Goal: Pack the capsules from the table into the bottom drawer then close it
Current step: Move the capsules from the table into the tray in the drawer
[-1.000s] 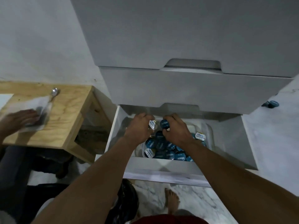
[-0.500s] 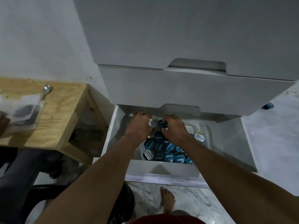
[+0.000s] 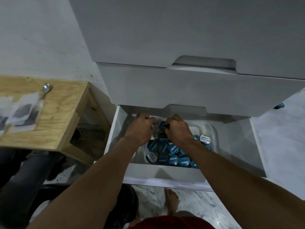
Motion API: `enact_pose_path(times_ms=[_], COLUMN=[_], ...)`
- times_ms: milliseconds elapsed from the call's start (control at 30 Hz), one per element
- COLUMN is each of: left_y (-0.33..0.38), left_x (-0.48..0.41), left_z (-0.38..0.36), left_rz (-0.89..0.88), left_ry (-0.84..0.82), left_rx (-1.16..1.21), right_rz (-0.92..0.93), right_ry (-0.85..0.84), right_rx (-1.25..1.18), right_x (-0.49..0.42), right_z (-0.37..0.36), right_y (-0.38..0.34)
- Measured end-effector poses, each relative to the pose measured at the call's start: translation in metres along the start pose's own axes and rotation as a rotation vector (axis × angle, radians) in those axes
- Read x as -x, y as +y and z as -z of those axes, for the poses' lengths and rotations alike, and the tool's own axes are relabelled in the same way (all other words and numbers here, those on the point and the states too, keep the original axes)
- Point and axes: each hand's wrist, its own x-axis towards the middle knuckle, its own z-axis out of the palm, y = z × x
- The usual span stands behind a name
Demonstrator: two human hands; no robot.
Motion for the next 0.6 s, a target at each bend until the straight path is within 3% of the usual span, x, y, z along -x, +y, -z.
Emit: enact_pose_path(times_ms=[267,600], left_y=[-0.005,-0.002], left_x=[0.005,0.007], left_z=[0.012,0.012], left_rz=[-0.038,-0.062], left_ry=[-0.126,-0.131], left_rx=[-0.090,-0.187], right_rz=[0.000,-0.002], right_ry=[0.003,-0.009], right_rx=[-0.015,0.002], right_x=[0.000,0.002], right_z=[0.002,0.000], right_y=[0.000,-0.001])
